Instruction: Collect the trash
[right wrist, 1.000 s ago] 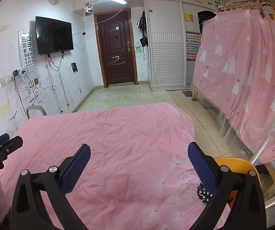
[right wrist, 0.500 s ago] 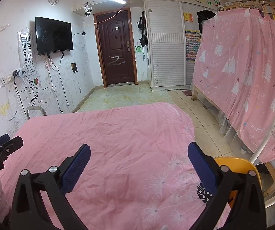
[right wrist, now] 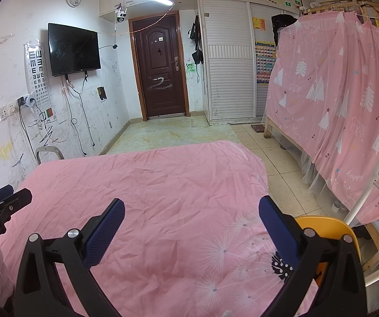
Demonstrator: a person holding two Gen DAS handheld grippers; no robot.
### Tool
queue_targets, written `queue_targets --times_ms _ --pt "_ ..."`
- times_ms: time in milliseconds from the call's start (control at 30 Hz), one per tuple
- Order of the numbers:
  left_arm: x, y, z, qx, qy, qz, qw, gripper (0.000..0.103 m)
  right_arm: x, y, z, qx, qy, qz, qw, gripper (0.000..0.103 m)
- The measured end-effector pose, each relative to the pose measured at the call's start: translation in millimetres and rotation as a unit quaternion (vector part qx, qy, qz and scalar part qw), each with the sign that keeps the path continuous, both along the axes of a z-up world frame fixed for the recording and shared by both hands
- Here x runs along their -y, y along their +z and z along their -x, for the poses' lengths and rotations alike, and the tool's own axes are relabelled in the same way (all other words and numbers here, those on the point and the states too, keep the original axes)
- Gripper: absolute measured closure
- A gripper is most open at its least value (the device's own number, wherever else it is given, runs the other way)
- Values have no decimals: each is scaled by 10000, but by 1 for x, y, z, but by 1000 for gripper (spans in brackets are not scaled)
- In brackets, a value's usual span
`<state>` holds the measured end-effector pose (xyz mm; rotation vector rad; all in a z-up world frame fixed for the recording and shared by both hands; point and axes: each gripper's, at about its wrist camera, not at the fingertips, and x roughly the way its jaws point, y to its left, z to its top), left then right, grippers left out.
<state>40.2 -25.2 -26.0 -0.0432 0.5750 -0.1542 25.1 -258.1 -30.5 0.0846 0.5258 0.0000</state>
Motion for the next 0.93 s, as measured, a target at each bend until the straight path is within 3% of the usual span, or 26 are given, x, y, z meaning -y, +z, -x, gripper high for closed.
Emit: queue_targets --times_ms 933 --pt "6 -2 2 70 -39 -160 9998 7 0 -2 1 -17 7 11 10000 11"
